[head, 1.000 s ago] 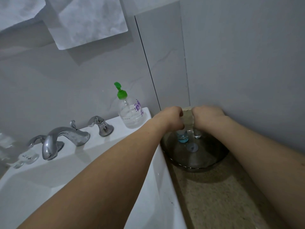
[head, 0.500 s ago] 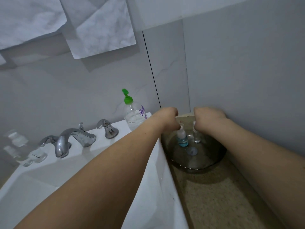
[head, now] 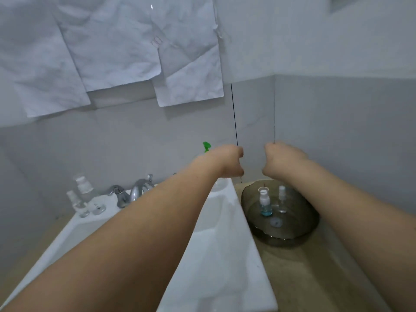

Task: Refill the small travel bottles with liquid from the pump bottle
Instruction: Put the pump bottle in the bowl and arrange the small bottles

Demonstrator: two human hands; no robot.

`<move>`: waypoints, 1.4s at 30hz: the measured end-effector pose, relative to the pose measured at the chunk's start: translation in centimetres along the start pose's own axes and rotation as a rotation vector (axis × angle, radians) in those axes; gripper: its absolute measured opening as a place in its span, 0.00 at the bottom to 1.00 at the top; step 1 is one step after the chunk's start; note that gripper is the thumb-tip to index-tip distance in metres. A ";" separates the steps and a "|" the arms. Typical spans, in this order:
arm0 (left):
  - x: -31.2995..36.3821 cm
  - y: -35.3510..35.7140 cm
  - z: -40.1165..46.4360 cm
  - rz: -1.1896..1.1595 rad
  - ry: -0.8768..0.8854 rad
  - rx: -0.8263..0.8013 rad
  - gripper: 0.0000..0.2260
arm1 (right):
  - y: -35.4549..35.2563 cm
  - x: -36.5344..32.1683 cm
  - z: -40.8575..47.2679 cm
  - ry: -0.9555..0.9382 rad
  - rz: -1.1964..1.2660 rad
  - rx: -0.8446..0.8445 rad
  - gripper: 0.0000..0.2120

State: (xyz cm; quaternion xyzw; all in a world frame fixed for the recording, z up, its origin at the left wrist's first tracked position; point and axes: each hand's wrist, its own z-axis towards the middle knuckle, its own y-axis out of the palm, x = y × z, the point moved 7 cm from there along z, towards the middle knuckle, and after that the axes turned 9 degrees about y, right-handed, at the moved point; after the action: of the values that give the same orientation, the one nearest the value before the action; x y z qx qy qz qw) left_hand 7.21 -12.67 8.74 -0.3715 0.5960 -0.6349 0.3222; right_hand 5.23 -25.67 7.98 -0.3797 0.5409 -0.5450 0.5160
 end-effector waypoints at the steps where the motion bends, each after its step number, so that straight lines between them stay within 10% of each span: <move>1: -0.4 -1.0 -0.9 0.008 0.000 0.015 0.25 | -0.7 -0.9 -0.4 -0.012 -0.005 0.009 0.18; 21: -19.9 -9.8 -19.2 0.051 -0.267 0.173 0.23 | -4.0 -26.1 -6.1 -0.348 0.038 0.097 0.24; 42: -44.1 -0.7 -27.9 -0.240 -0.628 0.245 0.24 | 7.6 -48.5 -3.5 -0.638 0.143 -0.138 0.29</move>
State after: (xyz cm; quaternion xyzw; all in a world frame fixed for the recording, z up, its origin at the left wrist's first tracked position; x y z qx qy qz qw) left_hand 6.12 39.38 5.15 -0.5745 0.3395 -0.5897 0.4550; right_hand 11.65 23.08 7.11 -0.5262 0.4130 -0.3233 0.6693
